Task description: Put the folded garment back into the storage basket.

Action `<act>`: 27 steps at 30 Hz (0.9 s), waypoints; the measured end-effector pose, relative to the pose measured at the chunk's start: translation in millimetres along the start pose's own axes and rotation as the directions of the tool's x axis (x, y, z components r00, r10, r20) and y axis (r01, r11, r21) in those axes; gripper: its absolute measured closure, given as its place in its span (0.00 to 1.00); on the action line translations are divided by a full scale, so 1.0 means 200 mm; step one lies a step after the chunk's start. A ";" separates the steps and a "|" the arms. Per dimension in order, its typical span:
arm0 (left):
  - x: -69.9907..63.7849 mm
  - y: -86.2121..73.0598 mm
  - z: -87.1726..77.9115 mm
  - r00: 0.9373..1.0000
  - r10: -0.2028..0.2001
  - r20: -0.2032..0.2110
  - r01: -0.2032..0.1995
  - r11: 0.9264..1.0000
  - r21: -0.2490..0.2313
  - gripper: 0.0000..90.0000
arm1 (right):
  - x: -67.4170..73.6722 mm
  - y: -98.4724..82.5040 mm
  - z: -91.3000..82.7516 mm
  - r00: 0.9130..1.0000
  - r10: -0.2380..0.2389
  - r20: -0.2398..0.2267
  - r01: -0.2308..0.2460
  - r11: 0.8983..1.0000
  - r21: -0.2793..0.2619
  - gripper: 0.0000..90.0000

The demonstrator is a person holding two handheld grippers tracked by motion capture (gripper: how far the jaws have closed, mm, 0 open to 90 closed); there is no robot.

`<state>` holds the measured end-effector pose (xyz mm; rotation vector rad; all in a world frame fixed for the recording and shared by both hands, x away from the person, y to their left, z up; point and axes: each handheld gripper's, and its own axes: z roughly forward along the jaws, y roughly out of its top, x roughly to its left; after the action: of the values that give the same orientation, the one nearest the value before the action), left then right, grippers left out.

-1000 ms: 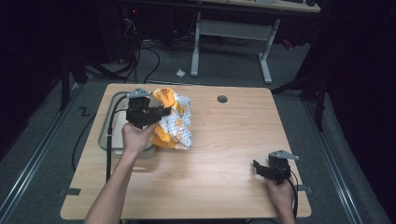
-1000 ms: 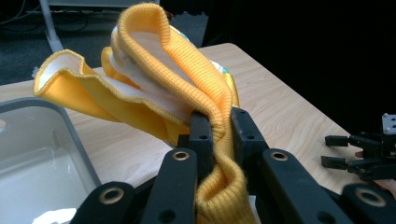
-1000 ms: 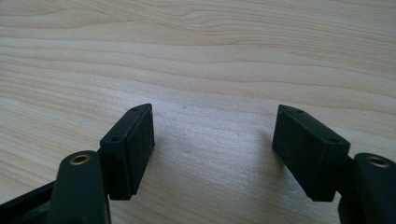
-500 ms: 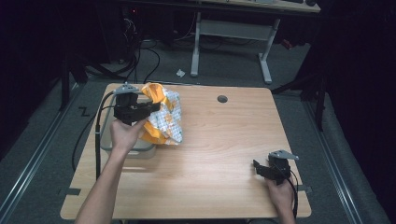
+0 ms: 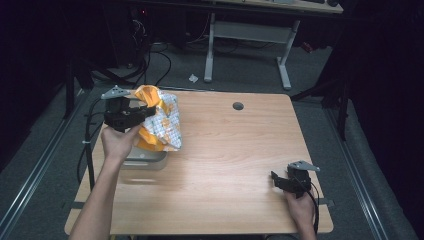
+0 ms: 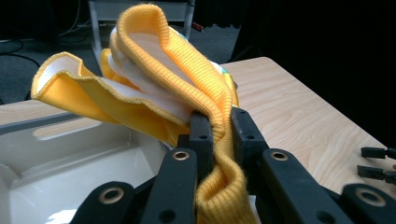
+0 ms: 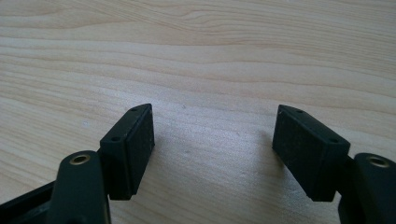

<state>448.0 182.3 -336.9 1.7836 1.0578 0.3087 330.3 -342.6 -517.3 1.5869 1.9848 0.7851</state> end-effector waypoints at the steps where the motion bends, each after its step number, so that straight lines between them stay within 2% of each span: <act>1: 0.01 0.00 -0.01 1.000 0.002 -0.004 -0.002 1.000 0.000 0.90 | 0.00 0.00 0.00 1.000 0.001 0.000 -0.001 1.000 0.000 0.33; 11: 0.09 -0.01 -0.06 0.999 0.006 -0.046 -0.005 1.000 0.021 0.90 | 0.00 0.00 0.00 1.000 0.000 0.001 0.000 1.000 0.000 0.33; 18: 0.14 -0.03 -0.05 0.998 0.006 -0.067 -0.002 0.999 0.049 0.90 | 0.00 0.00 0.00 1.000 0.000 0.001 0.000 1.000 0.000 0.33; 27: 0.21 -0.08 -0.01 0.999 0.006 -0.047 -0.003 0.997 0.071 0.90 | 0.00 0.00 0.00 1.000 0.000 0.001 0.000 1.000 0.000 0.33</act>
<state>464.3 217.9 -360.1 1.8506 1.1101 0.3206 330.4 -342.6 -517.4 1.5870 1.9839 0.7843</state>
